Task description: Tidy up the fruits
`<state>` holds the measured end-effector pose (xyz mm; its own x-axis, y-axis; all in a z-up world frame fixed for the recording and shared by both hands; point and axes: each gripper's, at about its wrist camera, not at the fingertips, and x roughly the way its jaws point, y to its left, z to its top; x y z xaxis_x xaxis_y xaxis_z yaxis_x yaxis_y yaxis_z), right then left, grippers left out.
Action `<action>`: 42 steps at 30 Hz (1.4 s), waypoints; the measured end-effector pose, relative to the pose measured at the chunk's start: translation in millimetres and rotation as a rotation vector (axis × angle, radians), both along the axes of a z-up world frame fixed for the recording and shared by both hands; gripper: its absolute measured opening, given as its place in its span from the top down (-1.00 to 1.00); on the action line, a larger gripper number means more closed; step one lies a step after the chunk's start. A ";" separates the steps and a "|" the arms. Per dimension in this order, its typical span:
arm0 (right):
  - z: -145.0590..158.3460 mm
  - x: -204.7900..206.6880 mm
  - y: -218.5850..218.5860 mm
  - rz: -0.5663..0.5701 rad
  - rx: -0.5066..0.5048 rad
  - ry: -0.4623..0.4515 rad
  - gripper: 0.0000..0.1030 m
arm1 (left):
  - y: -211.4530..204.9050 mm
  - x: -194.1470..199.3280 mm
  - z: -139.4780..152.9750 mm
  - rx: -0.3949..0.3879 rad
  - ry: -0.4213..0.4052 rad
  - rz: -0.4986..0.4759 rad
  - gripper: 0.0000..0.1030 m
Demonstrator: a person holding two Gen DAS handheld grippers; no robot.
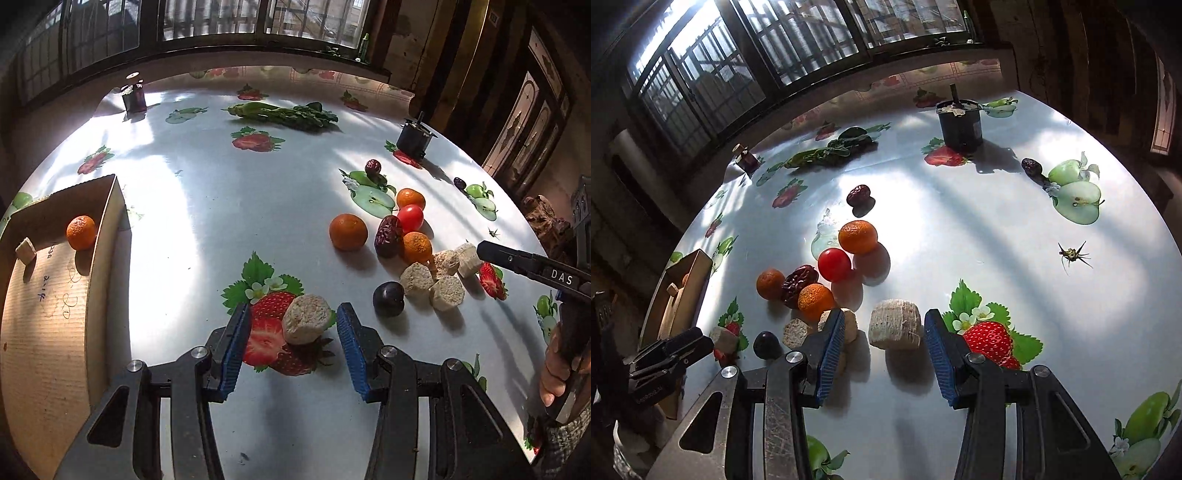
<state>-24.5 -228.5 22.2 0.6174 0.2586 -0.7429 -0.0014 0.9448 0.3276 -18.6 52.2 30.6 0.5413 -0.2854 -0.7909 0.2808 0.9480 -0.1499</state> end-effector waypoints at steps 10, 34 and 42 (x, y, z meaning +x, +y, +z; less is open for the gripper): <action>-16.3 8.2 17.1 0.012 -0.086 0.030 0.07 | 4.0 12.8 -17.1 -0.049 0.042 0.008 0.11; 40.6 -35.2 56.2 0.052 -0.108 -0.072 0.26 | 64.1 -42.0 41.9 -0.167 -0.052 0.070 0.46; 66.1 -37.8 149.5 0.256 -0.038 -0.096 0.26 | 165.2 -40.0 59.4 -0.064 -0.072 0.233 0.46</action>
